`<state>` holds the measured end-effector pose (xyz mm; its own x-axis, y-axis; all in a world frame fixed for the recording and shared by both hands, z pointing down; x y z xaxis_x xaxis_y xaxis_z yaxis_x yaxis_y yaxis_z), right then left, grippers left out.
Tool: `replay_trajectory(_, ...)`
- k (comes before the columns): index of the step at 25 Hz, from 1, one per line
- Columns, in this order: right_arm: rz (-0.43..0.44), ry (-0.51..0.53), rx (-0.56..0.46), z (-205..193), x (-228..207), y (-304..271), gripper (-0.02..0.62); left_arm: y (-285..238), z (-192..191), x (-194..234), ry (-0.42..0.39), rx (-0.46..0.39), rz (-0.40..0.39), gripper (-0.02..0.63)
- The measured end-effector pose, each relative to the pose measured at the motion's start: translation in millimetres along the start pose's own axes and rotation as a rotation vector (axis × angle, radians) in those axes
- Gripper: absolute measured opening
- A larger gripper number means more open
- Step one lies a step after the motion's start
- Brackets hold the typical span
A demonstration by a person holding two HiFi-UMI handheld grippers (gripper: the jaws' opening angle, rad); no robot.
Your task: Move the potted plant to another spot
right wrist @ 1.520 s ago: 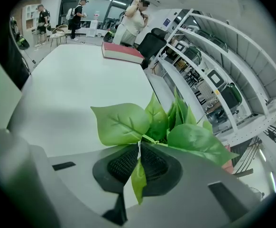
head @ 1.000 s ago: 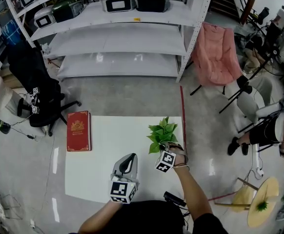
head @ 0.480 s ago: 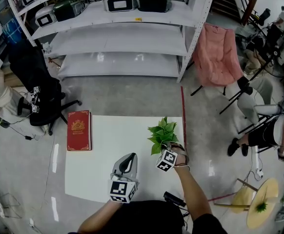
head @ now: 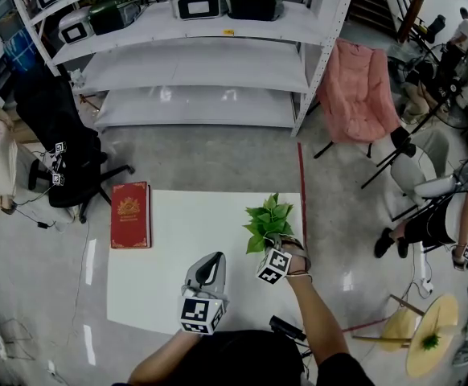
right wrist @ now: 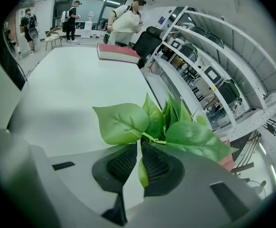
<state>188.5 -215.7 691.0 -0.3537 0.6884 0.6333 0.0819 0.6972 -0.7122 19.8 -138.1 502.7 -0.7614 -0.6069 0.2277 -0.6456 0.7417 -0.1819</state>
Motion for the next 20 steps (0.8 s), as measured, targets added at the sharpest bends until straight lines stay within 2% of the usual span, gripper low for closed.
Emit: replay_trajectory(20, -0.026, 0.008, 0.026, 1.0, 0.3, 0.3, 0.015, 8.7, 0.8, -0.1, 0.0, 0.0, -0.003, 0.018)
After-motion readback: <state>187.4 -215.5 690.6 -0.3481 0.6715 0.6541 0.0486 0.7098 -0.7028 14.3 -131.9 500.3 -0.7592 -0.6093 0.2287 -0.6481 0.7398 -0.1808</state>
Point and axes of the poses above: the fingertips, and each gripper's own axes: y backward along the fingers, x to its left, z out of its top, the point moved 5 cm from there along y, backward along the fingers, and after that the axes turned 13 degrees about -z, right-handed, at the moved point
